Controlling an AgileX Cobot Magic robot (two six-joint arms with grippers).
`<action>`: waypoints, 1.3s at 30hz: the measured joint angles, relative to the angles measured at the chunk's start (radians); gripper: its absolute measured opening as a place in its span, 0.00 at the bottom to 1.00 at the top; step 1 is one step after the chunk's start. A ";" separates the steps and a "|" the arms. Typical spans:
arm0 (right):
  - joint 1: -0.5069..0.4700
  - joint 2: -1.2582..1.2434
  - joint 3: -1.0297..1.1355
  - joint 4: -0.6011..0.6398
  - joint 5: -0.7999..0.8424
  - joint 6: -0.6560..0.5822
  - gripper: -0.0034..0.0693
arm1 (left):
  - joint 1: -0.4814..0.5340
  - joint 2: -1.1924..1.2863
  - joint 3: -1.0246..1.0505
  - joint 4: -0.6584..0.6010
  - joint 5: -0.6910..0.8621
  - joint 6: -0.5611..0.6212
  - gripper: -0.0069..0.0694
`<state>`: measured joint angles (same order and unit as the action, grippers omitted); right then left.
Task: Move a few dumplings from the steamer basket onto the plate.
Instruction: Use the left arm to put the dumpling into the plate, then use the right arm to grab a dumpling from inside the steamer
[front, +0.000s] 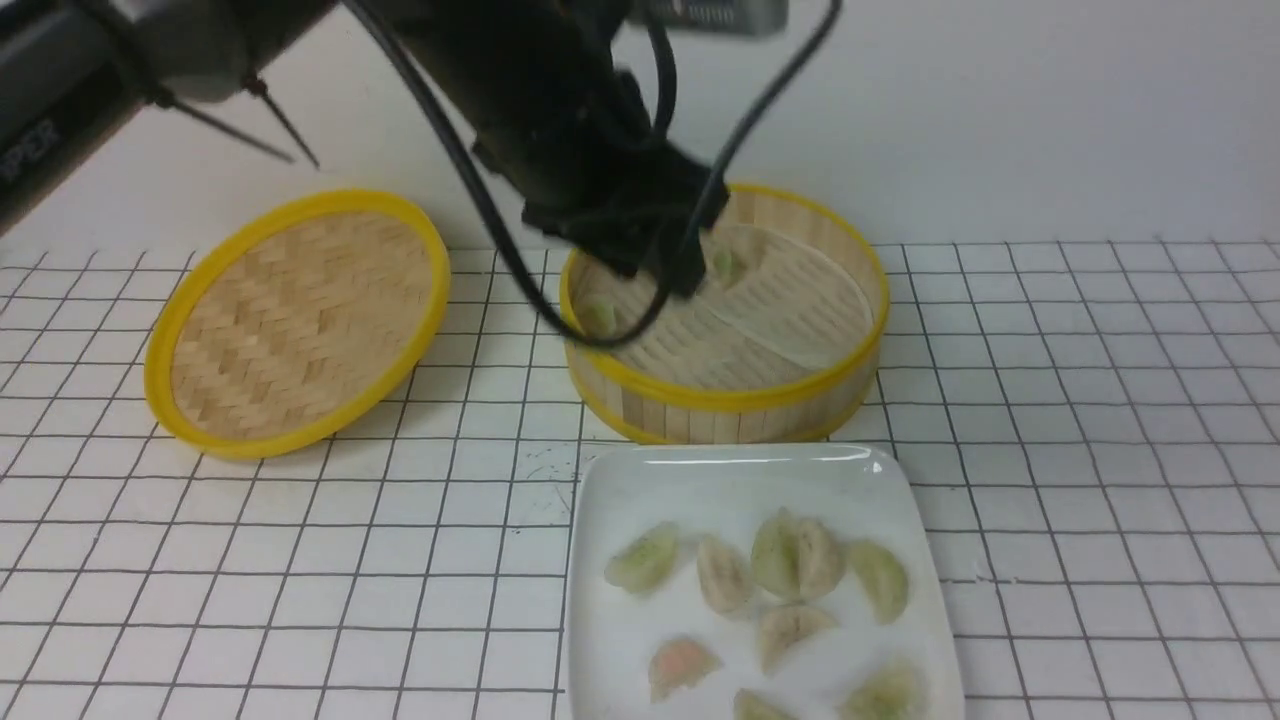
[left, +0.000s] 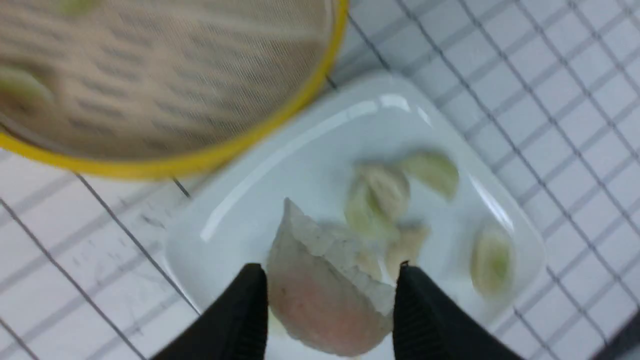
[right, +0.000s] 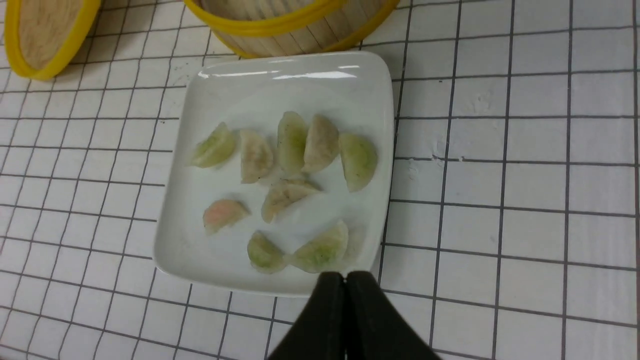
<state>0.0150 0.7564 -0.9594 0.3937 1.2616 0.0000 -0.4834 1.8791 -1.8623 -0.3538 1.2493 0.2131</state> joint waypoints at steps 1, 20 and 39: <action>0.000 -0.011 0.000 0.000 0.002 0.000 0.03 | -0.033 -0.014 0.105 -0.002 0.000 0.022 0.47; 0.000 0.022 -0.020 0.029 0.012 -0.031 0.03 | -0.219 0.156 0.200 0.245 -0.052 -0.020 0.82; 0.116 1.005 -0.772 -0.009 -0.013 -0.254 0.10 | -0.111 -0.353 0.274 0.308 -0.006 -0.255 0.08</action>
<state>0.1310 1.7614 -1.7315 0.3849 1.2486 -0.2536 -0.5942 1.5263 -1.5880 -0.0455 1.2429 -0.0416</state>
